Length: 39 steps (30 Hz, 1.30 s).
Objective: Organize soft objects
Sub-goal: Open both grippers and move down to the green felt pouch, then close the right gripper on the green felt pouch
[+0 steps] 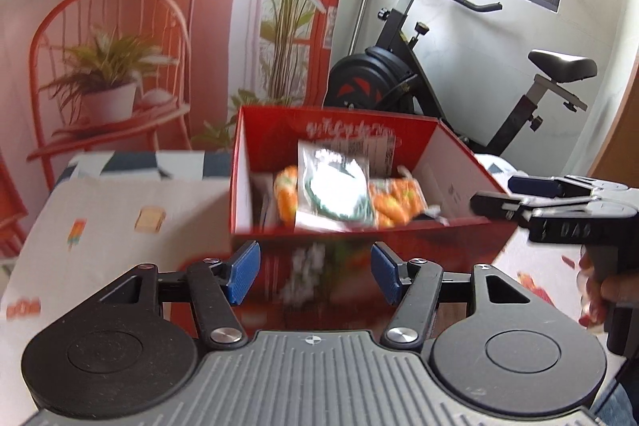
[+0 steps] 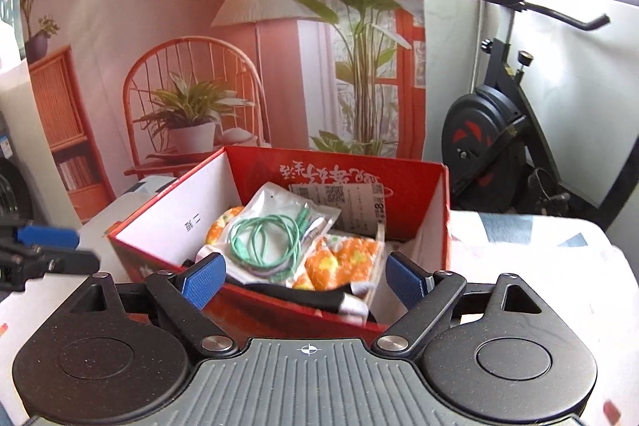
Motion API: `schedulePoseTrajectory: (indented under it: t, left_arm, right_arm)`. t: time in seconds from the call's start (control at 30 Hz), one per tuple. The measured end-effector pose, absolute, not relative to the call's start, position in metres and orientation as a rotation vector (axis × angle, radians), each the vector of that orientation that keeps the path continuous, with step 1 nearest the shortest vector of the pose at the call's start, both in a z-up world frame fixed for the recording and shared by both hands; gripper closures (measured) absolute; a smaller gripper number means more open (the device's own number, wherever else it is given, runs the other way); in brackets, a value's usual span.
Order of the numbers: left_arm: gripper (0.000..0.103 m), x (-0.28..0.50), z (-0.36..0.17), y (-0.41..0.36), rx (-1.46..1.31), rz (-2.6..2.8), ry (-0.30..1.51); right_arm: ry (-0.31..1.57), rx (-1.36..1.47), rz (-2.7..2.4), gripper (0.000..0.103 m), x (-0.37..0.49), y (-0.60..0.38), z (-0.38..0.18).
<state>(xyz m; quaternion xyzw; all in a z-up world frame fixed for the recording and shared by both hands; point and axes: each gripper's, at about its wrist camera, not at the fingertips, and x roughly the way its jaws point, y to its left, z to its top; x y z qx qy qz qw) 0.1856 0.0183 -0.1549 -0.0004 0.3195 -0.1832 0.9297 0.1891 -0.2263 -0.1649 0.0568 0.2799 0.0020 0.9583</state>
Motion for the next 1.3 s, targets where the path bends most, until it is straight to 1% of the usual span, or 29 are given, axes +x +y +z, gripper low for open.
schedulePoseTrajectory:
  t: [0.13,0.3,0.4,0.53,0.6,0.87,0.93,1.07,1.1,1.2,1.23,1.3]
  left_arm:
    - [0.039,0.164,-0.171,0.031,-0.053,-0.342,0.692]
    - [0.039,0.143,-0.189,0.041,-0.108,-0.328,0.733]
    - [0.039,0.133,-0.199,0.04,-0.107,-0.343,0.762]
    - [0.04,0.129,-0.213,0.038,-0.107,-0.349,0.811]
    - [0.04,0.126,-0.218,0.039,-0.129,-0.354,0.828]
    - [0.041,0.112,-0.233,0.028,-0.186,-0.441,0.896]
    - [0.041,0.112,-0.237,0.024,-0.176,-0.438,0.907]
    - [0.041,0.123,-0.249,0.023,-0.211,-0.422,0.938]
    - [0.041,0.128,-0.252,0.024,-0.223,-0.414,0.946]
    - [0.042,0.14,-0.258,0.028,-0.28,-0.407,0.958]
    - [0.043,0.144,-0.26,0.029,-0.309,-0.418,0.961]
    - [0.049,0.151,-0.265,0.028,-0.354,-0.445,0.976]
  right_arm:
    - [0.558,0.135,-0.003,0.019,0.163,-0.228,-0.172]
    - [0.588,0.158,-0.002,0.022,0.136,-0.225,-0.191]
    - [0.616,0.182,-0.002,0.025,0.121,-0.22,-0.206]
    - [0.681,0.18,-0.028,0.026,0.105,-0.208,-0.229]
    - [0.71,0.195,-0.031,0.028,0.098,-0.204,-0.239]
    - [0.716,0.244,-0.029,0.029,0.069,-0.192,-0.258]
    - [0.738,0.243,-0.012,0.031,0.065,-0.186,-0.263]
    - [0.783,0.229,0.037,0.038,0.064,-0.174,-0.269]
    - [0.784,0.22,0.047,0.043,0.064,-0.172,-0.269]
    - [0.802,0.195,0.075,0.051,0.066,-0.166,-0.27]
    - [0.808,0.193,0.087,0.053,0.067,-0.164,-0.271]
    - [0.82,0.196,0.108,0.055,0.068,-0.163,-0.273]
